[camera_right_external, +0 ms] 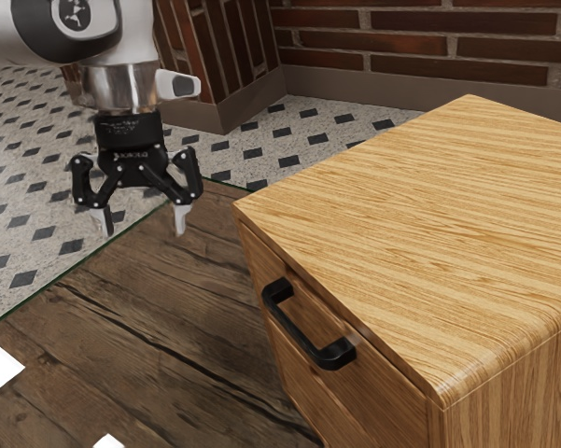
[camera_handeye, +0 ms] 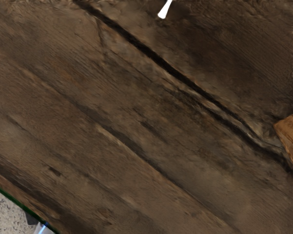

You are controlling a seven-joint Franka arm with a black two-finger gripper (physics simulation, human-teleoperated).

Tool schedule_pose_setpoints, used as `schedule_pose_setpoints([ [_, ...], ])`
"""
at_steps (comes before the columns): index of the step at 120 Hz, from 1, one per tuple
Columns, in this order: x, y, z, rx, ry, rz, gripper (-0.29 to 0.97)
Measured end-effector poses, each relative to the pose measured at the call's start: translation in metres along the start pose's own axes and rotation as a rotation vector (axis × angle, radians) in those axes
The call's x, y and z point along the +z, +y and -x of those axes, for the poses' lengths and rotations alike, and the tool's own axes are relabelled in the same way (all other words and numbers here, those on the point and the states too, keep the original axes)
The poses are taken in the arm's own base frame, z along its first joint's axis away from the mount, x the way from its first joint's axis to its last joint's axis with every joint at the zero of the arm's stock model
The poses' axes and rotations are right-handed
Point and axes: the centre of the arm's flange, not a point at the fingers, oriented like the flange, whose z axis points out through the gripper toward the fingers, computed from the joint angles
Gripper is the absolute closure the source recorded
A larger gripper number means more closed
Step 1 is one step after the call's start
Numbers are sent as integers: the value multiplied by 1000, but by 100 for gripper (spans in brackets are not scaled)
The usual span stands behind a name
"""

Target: Pull the drawer handle with one arm to open the drawer

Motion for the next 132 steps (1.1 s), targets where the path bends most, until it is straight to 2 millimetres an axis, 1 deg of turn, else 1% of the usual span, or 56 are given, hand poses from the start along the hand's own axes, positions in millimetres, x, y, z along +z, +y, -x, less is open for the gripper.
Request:
schedule_pose_setpoints([
  [15,-11,11,-11,-153,111,83,0],
  [25,-18,12,-17,-244,150,129,0],
  [28,-28,9,-13,-267,172,154,0],
  [32,-57,-4,6,-287,221,213,0],
  [34,-72,-13,20,-293,244,247,0],
  [36,-88,-26,41,-290,266,288,0],
  [38,-101,-39,63,-287,284,320,0],
  [40,-109,-51,86,-285,303,343,0],
  [42,-113,-58,112,-269,322,358,0],
  [45,-106,-59,159,-207,339,372,0],
  [47,-97,-58,186,-164,349,378,0],
  [49,-86,-56,207,-130,356,381,0],
  [52,-68,-53,229,-91,362,380,0],
  [56,-50,-48,245,-65,369,387,0],
  [62,-25,-41,255,-54,367,399,0],
  [70,10,-47,271,-28,372,454,1],
  [73,21,-53,275,-20,369,484,1],
  [76,31,-59,273,-18,360,517,1],
  [81,49,-64,260,-30,339,566,1],
  [85,58,-65,250,-38,336,599,1],
  [95,62,-62,221,-70,350,683,1],
  [105,60,-52,200,-167,392,731,1],
  [113,56,-38,210,-287,491,729,1],
  [122,56,-17,228,-367,513,754,1],
  [127,62,-10,236,-395,495,778,1],
  [132,71,-12,243,-420,466,814,1],
])
